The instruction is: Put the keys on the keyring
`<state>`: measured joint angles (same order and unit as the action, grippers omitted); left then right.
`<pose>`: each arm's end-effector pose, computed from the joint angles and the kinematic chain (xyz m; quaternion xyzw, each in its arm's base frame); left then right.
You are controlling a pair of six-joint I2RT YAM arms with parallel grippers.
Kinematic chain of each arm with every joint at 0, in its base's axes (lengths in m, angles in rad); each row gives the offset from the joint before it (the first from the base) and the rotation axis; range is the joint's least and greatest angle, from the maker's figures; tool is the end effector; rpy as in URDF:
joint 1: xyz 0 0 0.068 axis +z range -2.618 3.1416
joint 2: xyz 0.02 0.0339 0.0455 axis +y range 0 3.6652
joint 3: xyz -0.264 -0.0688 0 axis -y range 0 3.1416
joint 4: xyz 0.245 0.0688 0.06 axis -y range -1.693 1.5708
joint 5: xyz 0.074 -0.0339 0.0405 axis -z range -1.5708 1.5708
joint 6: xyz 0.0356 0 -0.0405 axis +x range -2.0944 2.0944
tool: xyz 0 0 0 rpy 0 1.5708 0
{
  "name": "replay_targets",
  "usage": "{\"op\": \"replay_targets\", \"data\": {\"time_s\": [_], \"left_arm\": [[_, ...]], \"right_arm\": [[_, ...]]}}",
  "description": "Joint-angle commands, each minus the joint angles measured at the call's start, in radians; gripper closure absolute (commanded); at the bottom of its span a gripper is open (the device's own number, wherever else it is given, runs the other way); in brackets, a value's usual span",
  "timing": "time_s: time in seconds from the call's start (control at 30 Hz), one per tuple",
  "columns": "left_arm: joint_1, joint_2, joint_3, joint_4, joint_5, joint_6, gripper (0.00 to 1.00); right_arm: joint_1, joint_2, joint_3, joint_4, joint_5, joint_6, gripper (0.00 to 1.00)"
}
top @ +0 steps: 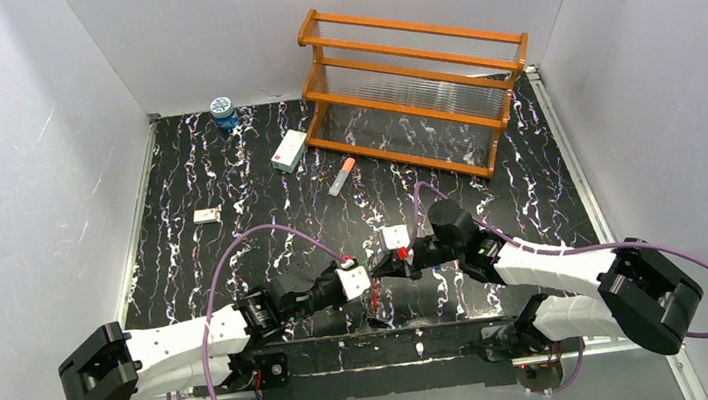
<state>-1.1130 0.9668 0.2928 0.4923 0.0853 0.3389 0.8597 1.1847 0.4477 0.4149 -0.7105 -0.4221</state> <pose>0.0886 -0.1867 0.2050 0.5300 0.5560 -0.2717 0.5798 0.1378 0.1956 0.2059 -0.6178 0.4882 0.3944 0.4737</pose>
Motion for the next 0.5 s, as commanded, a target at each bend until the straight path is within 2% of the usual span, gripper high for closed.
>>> {"op": "replay_targets", "data": {"time_s": [0.0, 0.03, 0.23, 0.47], "left_arm": [[-0.010, -0.027, 0.029, 0.023, -0.019, -0.005, 0.98], [-0.010, -0.041, 0.020, 0.030, -0.034, -0.011, 0.91], [-0.011, -0.149, -0.076, 0.115, -0.071, -0.043, 0.74], [-0.010, -0.273, -0.220, 0.282, -0.053, -0.108, 0.70]], "right_arm": [[0.007, -0.006, 0.004, 0.086, 0.008, 0.042, 0.99], [0.007, -0.011, -0.009, 0.109, 0.015, 0.056, 0.99], [0.006, -0.032, -0.155, 0.433, 0.048, 0.204, 0.99], [0.006, -0.029, -0.224, 0.693, 0.015, 0.332, 0.99]]}}
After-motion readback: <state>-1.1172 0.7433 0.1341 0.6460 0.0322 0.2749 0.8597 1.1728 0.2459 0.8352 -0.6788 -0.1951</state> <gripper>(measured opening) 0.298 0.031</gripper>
